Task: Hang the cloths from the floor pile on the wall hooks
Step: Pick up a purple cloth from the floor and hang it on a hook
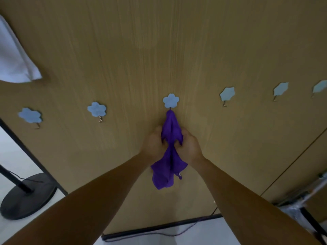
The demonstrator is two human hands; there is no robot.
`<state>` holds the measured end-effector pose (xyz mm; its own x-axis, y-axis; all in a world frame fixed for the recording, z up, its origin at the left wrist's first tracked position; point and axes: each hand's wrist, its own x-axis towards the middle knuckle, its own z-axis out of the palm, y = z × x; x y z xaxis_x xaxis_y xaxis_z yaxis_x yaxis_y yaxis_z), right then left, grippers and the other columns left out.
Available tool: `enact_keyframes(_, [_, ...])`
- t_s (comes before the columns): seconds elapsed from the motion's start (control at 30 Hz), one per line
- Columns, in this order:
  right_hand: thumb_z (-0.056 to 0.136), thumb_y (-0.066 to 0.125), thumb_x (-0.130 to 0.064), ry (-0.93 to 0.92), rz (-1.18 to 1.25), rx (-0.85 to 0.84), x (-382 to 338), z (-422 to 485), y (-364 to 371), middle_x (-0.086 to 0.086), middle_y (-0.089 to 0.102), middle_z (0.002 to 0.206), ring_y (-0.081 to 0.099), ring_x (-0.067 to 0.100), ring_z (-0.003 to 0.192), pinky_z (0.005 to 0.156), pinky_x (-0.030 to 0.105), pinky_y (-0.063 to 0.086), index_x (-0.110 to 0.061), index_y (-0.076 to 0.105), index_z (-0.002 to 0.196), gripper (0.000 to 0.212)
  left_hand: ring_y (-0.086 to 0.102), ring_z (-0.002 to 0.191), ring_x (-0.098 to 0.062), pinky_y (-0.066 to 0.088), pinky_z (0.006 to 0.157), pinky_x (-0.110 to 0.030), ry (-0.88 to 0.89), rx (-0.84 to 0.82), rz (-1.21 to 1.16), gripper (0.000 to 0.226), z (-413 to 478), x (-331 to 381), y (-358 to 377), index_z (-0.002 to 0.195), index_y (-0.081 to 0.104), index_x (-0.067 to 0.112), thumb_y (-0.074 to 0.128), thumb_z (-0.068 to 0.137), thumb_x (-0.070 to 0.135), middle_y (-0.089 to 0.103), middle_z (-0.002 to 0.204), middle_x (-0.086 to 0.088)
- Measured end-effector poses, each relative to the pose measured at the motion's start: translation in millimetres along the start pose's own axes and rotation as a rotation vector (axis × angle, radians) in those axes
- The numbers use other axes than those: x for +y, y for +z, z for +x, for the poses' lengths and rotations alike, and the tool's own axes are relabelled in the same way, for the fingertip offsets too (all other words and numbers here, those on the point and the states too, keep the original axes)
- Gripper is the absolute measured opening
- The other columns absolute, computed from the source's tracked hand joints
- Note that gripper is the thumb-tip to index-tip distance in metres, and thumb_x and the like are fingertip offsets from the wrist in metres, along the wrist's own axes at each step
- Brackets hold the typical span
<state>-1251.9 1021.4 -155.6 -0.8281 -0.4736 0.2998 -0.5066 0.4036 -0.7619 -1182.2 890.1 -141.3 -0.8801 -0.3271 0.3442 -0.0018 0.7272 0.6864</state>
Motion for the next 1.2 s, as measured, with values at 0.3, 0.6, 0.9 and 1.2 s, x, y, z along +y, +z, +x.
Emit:
enact_keyframes(0.3, [0.088, 0.057, -0.010, 0.151, -0.009, -0.059, 14, -5, 0, 0.008, 0.068, 0.100, 0.063, 0.026, 0.088, 0.076, 0.032, 0.049, -0.007, 0.058, 0.119, 0.030, 0.063, 0.100, -0.034, 0.039, 0.074, -0.026, -0.206, -0.193, 0.096, 0.033, -8, -19, 0, 0.118, 0.057, -0.001, 0.057, 0.087, 0.008, 0.067, 0.107, -0.020])
enact_keyframes(0.6, [0.080, 0.073, -0.030, 0.356, -0.047, -0.022, 12, -73, -6, 0.008, 0.047, 0.141, 0.047, 0.025, 0.128, 0.100, 0.027, 0.038, -0.008, 0.036, 0.144, 0.077, 0.063, 0.106, -0.033, 0.052, 0.085, -0.044, -0.410, -0.252, 0.059, 0.082, -58, -29, -13, 0.120, 0.057, 0.001, 0.068, 0.049, 0.041, 0.064, 0.115, -0.019])
enact_keyframes(0.9, [0.087, 0.068, -0.035, 0.678, -0.154, -0.031, 5, -240, 0, 0.011, 0.033, 0.151, 0.036, 0.025, 0.137, 0.110, 0.029, 0.029, -0.009, 0.030, 0.149, 0.077, 0.042, 0.131, -0.025, 0.036, 0.098, -0.024, -0.443, -0.836, 0.303, 0.076, -177, -54, 6, 0.142, 0.032, -0.002, 0.067, 0.085, 0.034, 0.039, 0.146, -0.016])
enact_keyframes(1.2, [0.089, 0.064, -0.037, 1.025, -0.228, -0.005, 26, -433, -54, 0.012, 0.036, 0.147, 0.046, 0.030, 0.127, 0.100, 0.036, 0.045, -0.017, 0.038, 0.146, 0.066, 0.047, 0.124, -0.024, 0.042, 0.101, -0.031, -0.024, -1.224, 0.218, 0.070, -290, 46, 113, 0.143, 0.036, 0.008, 0.062, 0.085, 0.035, 0.043, 0.144, -0.010])
